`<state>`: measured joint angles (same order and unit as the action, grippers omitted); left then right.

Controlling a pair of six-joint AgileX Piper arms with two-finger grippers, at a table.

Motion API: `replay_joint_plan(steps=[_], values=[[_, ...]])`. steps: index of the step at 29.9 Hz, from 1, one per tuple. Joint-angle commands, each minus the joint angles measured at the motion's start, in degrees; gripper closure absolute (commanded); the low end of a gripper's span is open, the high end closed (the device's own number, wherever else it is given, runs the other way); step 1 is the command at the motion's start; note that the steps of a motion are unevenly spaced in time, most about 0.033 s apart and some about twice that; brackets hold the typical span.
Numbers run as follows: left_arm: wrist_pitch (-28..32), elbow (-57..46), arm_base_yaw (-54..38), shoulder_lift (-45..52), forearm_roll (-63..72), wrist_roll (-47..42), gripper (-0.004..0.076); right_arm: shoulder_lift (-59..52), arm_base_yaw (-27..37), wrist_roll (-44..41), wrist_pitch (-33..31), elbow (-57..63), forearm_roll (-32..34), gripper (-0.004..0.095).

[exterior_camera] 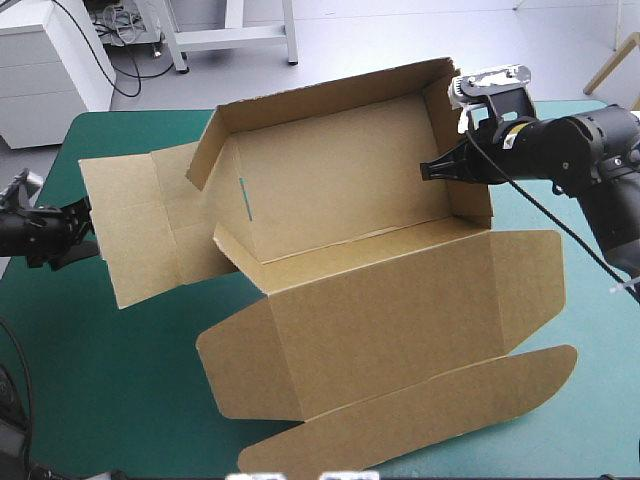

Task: Fold the box

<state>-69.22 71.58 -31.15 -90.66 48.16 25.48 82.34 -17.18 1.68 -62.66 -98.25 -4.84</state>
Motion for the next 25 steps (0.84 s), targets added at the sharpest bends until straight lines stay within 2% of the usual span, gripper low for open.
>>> replay_joint_plan(steps=[1,4,11,25], values=[[-5.31,1.35,4.77,2.72,9.58,7.23,0.0066,-0.47,0.33,-0.21,5.81,-1.76,-1.87,0.0927],[-5.31,1.35,8.82,2.72,15.16,11.97,0.0066,0.74,1.49,-0.21,6.85,-1.76,-2.22,0.0927],[-5.38,1.35,14.10,2.81,18.60,15.26,0.0067,2.86,6.15,1.50,8.54,-1.87,-7.85,0.0927],[-5.38,1.35,23.83,4.30,30.28,23.18,0.0068,4.75,6.71,0.94,10.82,-1.74,-6.45,0.0927]])
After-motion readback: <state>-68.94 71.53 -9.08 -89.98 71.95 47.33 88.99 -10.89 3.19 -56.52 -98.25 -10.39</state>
